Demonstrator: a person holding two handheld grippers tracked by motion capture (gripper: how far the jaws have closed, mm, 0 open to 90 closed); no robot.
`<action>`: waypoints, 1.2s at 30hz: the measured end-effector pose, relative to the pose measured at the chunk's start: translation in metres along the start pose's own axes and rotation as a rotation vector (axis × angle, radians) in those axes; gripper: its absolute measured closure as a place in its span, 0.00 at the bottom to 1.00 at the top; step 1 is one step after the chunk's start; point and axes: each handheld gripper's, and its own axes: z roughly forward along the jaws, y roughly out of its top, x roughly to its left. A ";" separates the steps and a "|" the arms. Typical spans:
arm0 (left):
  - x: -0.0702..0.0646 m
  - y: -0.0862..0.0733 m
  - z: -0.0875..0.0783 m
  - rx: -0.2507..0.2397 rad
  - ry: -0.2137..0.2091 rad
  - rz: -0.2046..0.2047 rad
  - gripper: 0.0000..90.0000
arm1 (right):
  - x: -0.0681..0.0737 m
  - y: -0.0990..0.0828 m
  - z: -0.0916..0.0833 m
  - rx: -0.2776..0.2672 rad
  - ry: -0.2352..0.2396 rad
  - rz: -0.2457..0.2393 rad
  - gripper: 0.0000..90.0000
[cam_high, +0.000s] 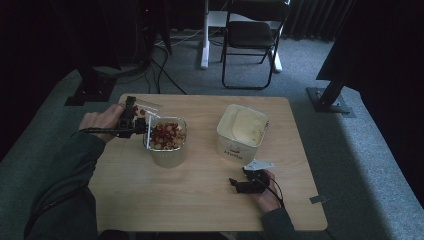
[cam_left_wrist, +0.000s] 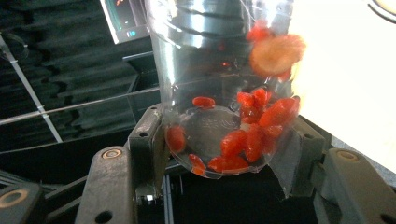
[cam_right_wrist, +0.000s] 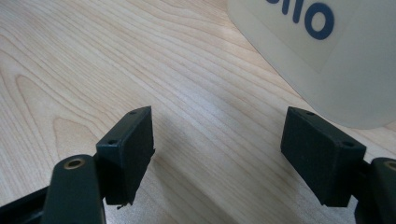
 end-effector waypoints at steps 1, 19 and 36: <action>0.000 0.000 0.000 -0.002 -0.005 0.000 0.49 | 0.000 0.000 0.000 0.000 -0.001 0.000 0.28; 0.003 0.001 0.002 0.004 0.000 0.025 0.49 | 0.000 0.000 0.000 0.000 0.000 0.000 0.28; 0.004 -0.004 0.003 0.025 0.000 0.022 0.50 | 0.000 0.000 0.000 0.000 -0.001 0.000 0.28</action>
